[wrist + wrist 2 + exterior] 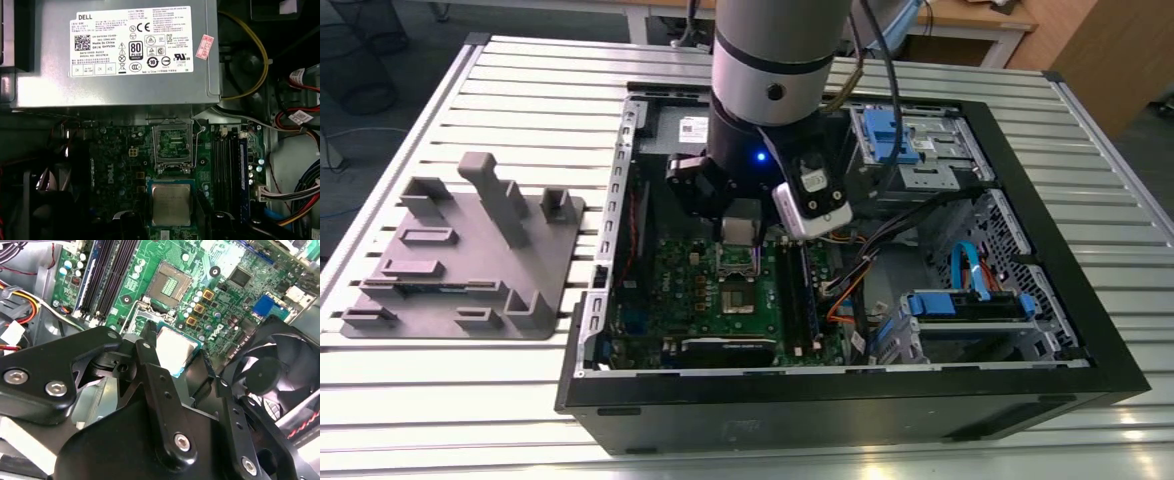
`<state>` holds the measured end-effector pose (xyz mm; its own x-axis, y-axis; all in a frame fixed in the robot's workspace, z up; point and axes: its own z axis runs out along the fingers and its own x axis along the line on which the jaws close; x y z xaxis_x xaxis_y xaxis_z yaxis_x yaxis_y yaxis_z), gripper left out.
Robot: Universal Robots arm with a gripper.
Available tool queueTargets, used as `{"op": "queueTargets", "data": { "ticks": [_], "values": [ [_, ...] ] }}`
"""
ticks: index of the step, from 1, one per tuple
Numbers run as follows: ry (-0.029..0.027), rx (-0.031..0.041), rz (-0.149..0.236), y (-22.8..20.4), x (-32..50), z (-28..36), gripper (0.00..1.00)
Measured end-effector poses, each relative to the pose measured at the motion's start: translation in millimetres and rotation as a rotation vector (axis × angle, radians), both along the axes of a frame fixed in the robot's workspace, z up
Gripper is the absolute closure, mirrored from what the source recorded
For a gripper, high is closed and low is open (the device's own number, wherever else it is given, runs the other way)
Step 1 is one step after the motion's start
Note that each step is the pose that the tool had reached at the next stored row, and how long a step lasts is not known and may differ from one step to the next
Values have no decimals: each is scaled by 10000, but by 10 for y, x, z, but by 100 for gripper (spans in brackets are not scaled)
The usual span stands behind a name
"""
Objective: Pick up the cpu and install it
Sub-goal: 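Pick up the cpu and move it towards the insertion slot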
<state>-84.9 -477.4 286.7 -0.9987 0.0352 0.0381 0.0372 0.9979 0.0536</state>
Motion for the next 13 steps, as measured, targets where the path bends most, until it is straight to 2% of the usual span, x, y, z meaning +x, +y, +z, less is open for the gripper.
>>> {"op": "queueTargets", "data": {
  "ticks": [5,10,13],
  "values": [
    [-2,9,1,0,1,-28,53],
    [-45,12,10,0,1,-71,53],
    [-48,8,12,-1,1,-73,53]
  ]
}}
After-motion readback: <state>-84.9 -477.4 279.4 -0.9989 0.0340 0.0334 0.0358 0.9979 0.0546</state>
